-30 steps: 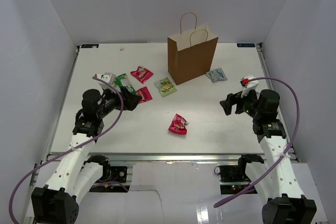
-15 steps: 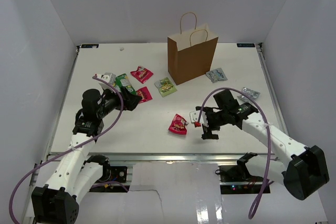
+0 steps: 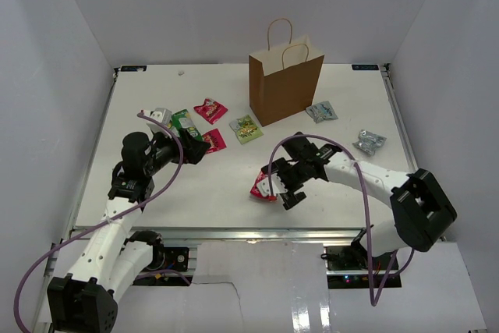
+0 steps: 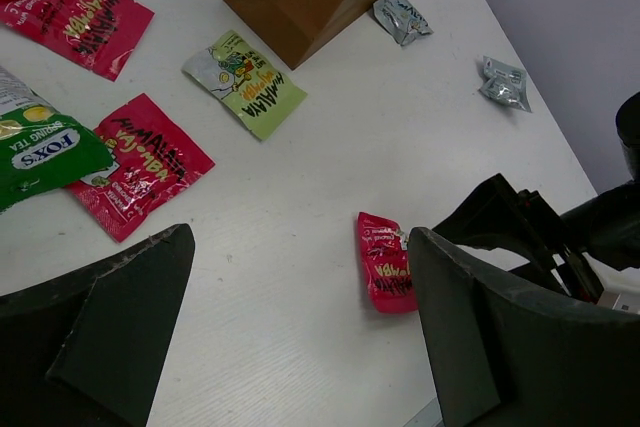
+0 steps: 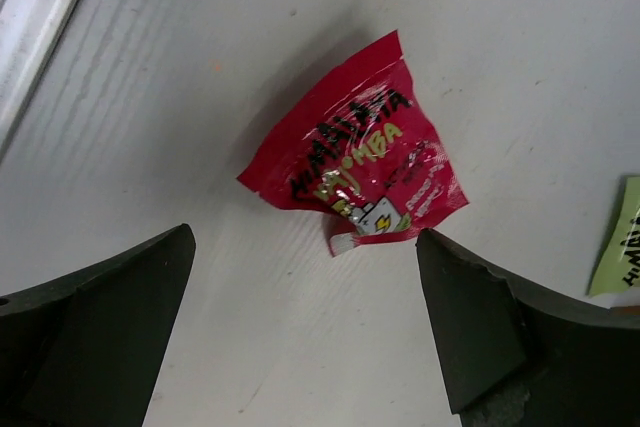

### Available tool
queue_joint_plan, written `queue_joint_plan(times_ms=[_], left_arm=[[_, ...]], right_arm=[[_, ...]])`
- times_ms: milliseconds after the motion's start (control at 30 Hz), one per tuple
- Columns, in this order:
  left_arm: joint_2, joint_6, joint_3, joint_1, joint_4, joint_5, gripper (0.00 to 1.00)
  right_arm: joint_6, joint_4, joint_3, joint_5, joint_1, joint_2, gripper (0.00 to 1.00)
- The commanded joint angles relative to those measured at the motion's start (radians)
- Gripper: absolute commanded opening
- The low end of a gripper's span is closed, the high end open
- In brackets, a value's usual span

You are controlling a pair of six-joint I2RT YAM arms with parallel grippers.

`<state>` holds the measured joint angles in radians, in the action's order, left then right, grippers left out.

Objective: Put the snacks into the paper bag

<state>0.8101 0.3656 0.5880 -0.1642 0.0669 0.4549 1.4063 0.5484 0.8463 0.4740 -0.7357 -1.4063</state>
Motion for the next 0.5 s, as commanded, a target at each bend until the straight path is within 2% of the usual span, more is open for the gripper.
queue_joint_plan(times_ms=[0,133,300,467], left_arm=[[-0.009,-0.011,0.03,0.014,-0.01,-0.016,0.98],[-0.005,-0.011,0.032,0.025,-0.01,-0.016,0.98],[0.003,-0.011,0.036,0.031,-0.01,-0.005,0.98],[0.004,-0.01,0.036,0.034,-0.01,-0.005,0.98]], right_arm=[[0.114,-0.076,0.086,-0.006,-0.005,-0.058,0.97],[0.17,-0.01,0.161,0.012,-0.02,-0.17,0.94],[0.224,0.007,0.169,-0.04,-0.044,-0.267,0.84],[0.229,0.005,0.171,-0.072,-0.05,-0.312,0.79]])
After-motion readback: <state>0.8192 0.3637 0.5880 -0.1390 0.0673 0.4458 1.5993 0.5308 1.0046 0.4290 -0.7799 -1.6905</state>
